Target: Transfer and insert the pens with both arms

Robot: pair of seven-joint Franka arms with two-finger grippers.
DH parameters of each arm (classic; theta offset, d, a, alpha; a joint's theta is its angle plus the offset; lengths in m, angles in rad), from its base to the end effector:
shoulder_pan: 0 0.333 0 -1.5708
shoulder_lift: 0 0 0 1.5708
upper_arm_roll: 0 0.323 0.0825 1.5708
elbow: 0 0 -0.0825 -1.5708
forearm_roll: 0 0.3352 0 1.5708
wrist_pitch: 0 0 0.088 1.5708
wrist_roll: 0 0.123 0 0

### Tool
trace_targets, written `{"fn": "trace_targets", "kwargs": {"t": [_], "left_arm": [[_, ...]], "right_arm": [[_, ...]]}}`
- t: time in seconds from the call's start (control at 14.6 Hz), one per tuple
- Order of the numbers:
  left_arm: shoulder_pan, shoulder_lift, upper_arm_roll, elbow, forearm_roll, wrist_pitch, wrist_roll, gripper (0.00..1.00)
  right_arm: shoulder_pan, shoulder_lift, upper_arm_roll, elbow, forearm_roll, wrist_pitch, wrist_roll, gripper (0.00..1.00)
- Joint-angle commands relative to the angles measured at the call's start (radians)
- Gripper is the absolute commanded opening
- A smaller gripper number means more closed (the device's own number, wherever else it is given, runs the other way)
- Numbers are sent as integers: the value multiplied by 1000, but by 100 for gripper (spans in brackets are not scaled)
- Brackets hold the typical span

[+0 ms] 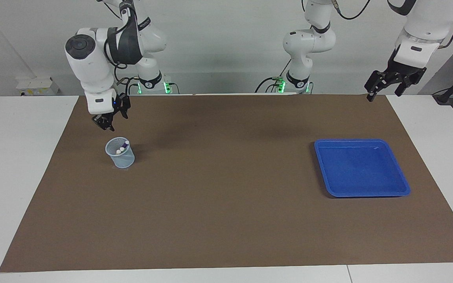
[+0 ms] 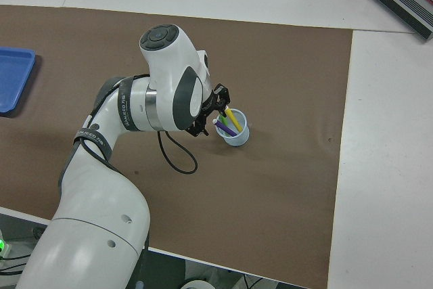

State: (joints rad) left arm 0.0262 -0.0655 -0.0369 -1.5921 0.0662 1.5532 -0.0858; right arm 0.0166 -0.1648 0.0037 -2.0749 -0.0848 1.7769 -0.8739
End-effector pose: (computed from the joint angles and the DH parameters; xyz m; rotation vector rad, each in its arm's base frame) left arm 0.4837 0.0024 0.6376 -3.0717 -0.1186 -0.0459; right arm 0.4430 0.0004 0.4981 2.7909 1.3776 -0.2421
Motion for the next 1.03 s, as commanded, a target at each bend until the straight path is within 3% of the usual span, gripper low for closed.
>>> {"fn": "trace_targets", "kwargs": {"t": [0.0,0.14,0.27,0.82,0.96], "left_arm": [[-20,-23,12,-60,-22,36,12,100],[-32,-30,12,-86,-22,60,11,100],[-48,-31,12,-86,-22,64,11,100],[-45,-49,11,-117,-22,59,12,100],[-43,-62,11,-144,-22,83,12,100]], "right_arm": [[-35,-7,7,53,29,-123,126,70],[-41,-15,9,64,59,-158,211,71],[-35,-24,10,55,59,-163,243,100],[-63,-15,10,65,72,-85,249,100],[-54,7,10,110,91,-99,359,100]]}}
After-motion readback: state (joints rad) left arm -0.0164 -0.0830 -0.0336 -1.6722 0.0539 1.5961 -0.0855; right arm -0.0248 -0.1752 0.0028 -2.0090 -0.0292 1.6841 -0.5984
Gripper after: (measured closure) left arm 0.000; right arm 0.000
